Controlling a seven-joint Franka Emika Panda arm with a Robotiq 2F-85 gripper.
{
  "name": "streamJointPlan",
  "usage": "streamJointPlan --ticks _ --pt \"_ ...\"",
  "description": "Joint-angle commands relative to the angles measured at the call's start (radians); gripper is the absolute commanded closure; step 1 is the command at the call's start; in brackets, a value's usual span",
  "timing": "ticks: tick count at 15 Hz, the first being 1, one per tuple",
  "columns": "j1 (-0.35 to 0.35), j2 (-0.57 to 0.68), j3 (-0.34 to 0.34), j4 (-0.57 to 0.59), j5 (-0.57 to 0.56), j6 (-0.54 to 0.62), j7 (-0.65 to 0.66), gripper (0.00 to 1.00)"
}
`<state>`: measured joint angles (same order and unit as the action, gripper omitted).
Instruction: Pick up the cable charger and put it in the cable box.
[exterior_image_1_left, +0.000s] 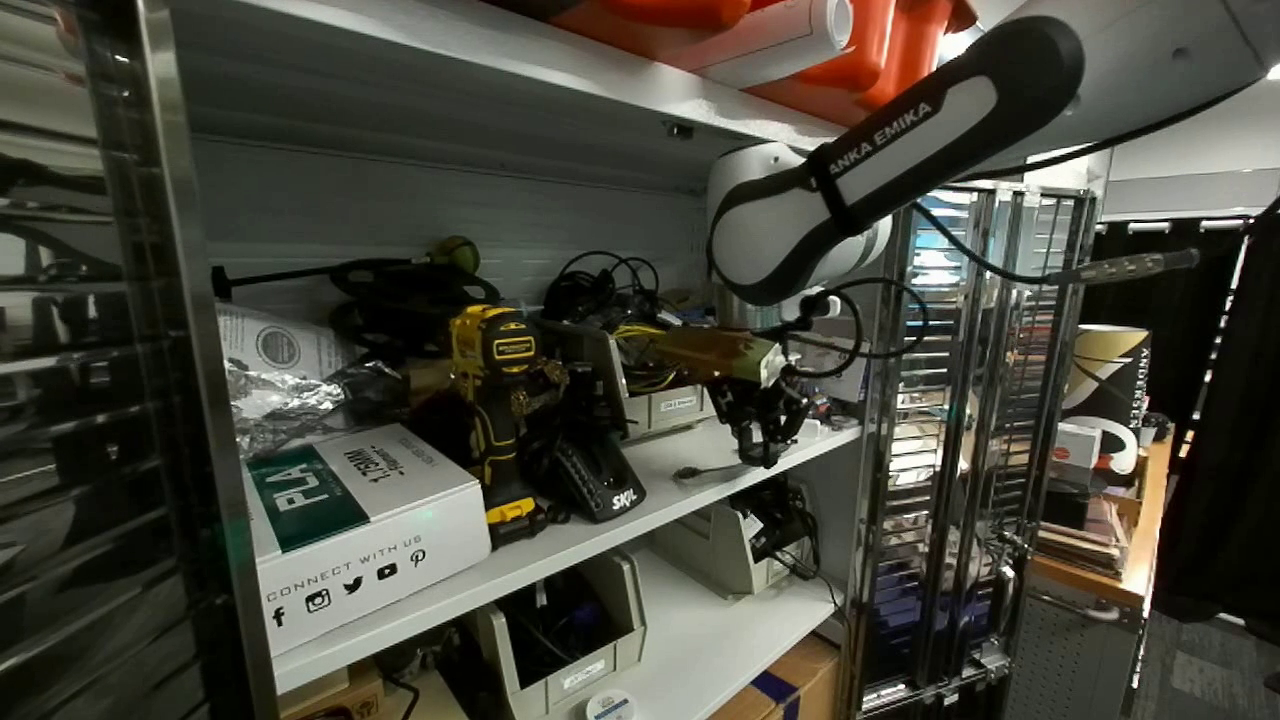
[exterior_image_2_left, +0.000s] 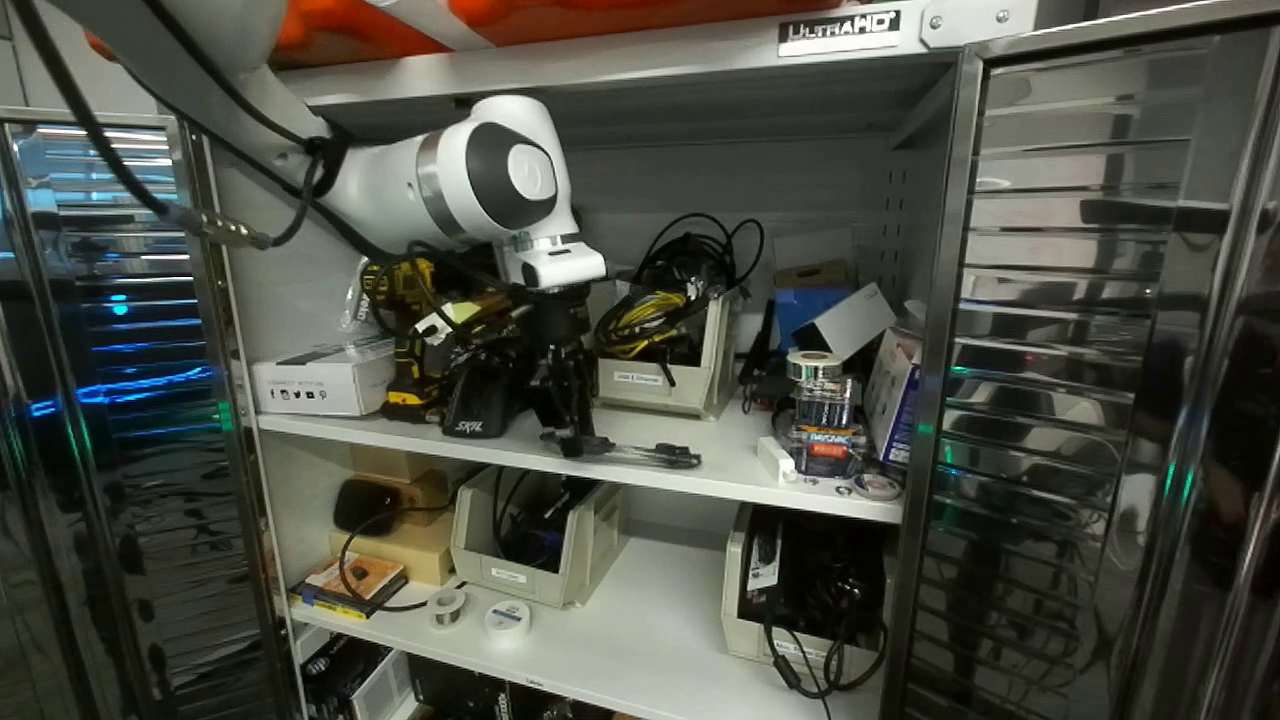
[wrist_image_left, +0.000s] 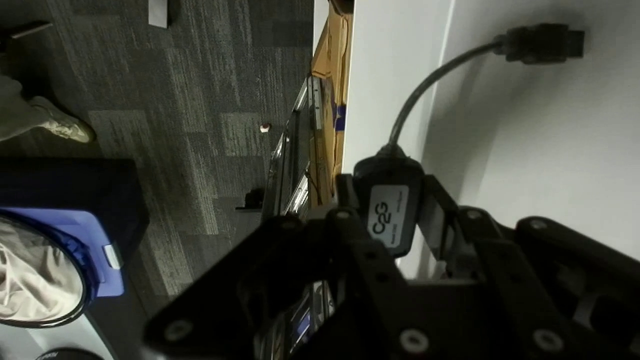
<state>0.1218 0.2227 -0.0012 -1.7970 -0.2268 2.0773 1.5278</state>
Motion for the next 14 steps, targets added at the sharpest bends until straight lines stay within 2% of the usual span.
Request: streamJointPlan --ticks 1,5,8,10,14 --pt "0.006 -0.173 -0.002 -0.169 -0.071 0.094 0.025 0.91" --pt "-0.011 -0.29 0.019 -0.276 -0.19 0.247 0.095 0.91" --pt "-0.03 -0.333 0.04 -0.313 -0.269 0.363 0.174 0.91" --pt "-0.045 -0.336 0.056 -0.311 -0.338 0.441 0.248 0.91" --pt "-0.078 -0.286 0.081 -0.246 -0.548 0.575 0.441 0.91"
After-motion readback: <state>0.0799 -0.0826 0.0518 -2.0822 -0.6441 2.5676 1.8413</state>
